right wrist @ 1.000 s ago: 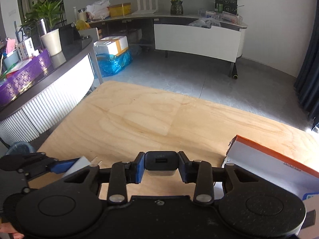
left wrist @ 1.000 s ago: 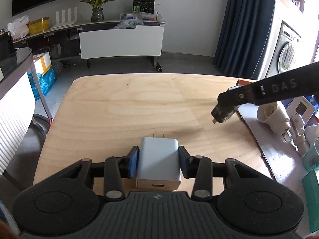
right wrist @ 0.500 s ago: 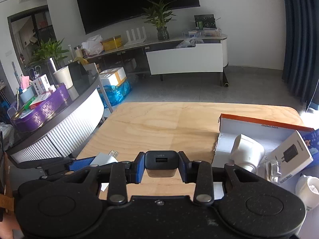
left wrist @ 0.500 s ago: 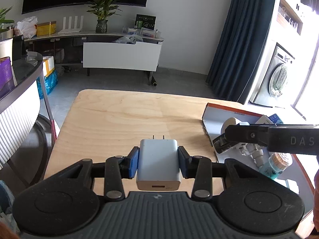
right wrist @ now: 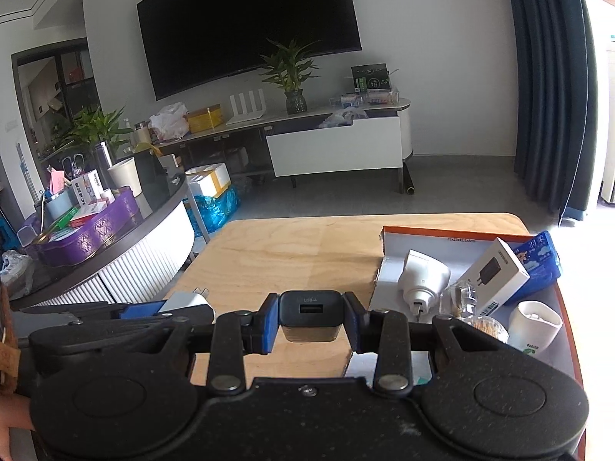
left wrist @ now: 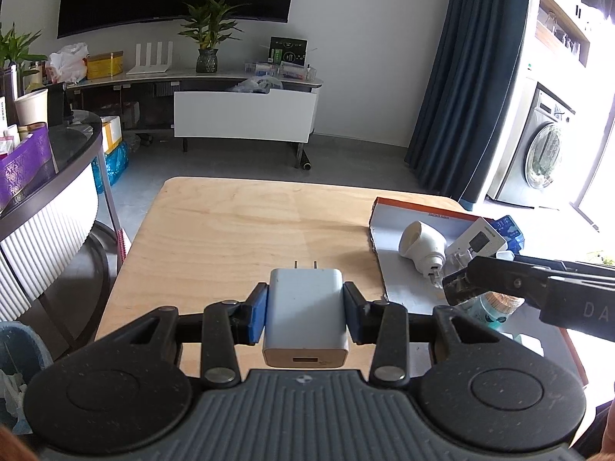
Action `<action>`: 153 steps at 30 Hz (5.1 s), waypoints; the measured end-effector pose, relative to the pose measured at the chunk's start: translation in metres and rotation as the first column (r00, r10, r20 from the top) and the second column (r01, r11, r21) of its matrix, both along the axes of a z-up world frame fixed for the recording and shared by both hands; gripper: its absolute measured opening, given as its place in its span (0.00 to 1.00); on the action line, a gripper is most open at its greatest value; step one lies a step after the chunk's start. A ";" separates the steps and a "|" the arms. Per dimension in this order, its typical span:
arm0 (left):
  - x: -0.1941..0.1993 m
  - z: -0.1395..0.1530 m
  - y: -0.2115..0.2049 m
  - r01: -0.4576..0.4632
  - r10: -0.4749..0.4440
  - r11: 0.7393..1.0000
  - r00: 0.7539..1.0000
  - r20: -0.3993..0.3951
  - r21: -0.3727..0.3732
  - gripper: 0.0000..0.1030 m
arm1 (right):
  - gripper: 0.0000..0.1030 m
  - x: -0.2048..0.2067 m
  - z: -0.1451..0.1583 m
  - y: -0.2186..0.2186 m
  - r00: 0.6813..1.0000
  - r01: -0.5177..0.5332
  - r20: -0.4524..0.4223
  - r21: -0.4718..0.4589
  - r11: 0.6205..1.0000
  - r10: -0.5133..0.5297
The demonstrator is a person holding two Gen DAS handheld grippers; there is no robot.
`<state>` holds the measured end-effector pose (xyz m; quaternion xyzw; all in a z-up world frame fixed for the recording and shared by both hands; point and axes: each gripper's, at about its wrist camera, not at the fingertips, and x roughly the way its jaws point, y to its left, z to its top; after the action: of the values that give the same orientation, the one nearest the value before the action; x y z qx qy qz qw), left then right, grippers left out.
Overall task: Organize rigid objects
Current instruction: 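Carry the white charger and the black adapter over to the lid, then lower the white charger into the lid and open left tool while right releases the adapter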
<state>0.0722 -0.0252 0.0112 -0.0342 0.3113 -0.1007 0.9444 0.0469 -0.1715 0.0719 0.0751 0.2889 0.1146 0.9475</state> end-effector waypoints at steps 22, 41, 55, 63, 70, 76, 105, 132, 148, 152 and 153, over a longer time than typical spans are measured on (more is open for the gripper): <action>-0.044 0.010 -0.031 0.045 -0.045 0.999 0.998 0.050 0.010 0.40 | 0.42 -0.059 0.007 -0.020 0.996 0.038 0.077 0.015 0.999 -0.039; -0.058 0.016 -0.045 0.085 -0.083 0.996 0.993 0.083 -0.013 0.40 | 0.42 -0.090 0.021 -0.043 0.984 0.110 0.142 0.023 0.994 -0.112; -0.061 0.018 -0.059 0.126 -0.126 0.992 0.987 0.102 -0.001 0.40 | 0.42 -0.097 0.025 -0.055 0.977 0.141 0.157 0.030 0.990 -0.144; -0.061 0.018 -0.065 0.151 -0.150 0.989 0.983 0.103 -0.001 0.40 | 0.42 -0.097 0.025 -0.061 0.974 0.157 0.161 0.030 0.987 -0.160; -0.058 0.017 -0.075 0.186 -0.185 0.983 0.978 0.099 0.003 0.40 | 0.42 -0.099 0.026 -0.069 0.969 0.183 0.162 0.030 0.983 -0.185; -0.055 0.015 -0.084 0.211 -0.211 0.977 0.973 0.091 0.004 0.40 | 0.42 -0.098 0.024 -0.078 0.963 0.213 0.159 0.035 0.976 -0.216; -0.028 -0.001 -0.117 0.303 -0.303 0.953 0.953 0.033 -0.005 0.40 | 0.42 -0.080 0.008 -0.113 0.948 0.295 0.116 0.032 0.955 -0.296; -0.008 -0.008 -0.132 0.331 -0.331 0.943 0.943 -0.016 -0.019 0.40 | 0.42 -0.063 0.004 -0.120 0.951 0.292 0.095 0.031 0.956 -0.294; 0.012 -0.004 -0.126 0.308 -0.309 0.951 0.951 -0.030 -0.019 0.40 | 0.42 -0.058 0.000 -0.121 0.951 0.298 0.077 0.030 0.954 -0.300; 0.016 -0.004 -0.125 0.306 -0.307 0.952 0.951 -0.034 -0.022 0.40 | 0.42 -0.055 -0.003 -0.119 0.952 0.299 0.062 0.028 0.954 -0.300; 0.017 -0.004 -0.125 0.306 -0.307 0.952 0.951 -0.034 -0.022 0.40 | 0.42 -0.054 -0.004 -0.118 0.952 0.298 0.058 0.027 0.954 -0.299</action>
<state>0.0889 -0.1500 0.0076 0.0049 0.3293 -0.2478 0.9111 -0.0073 -0.2895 0.0682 0.1231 0.2440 -0.0249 0.9616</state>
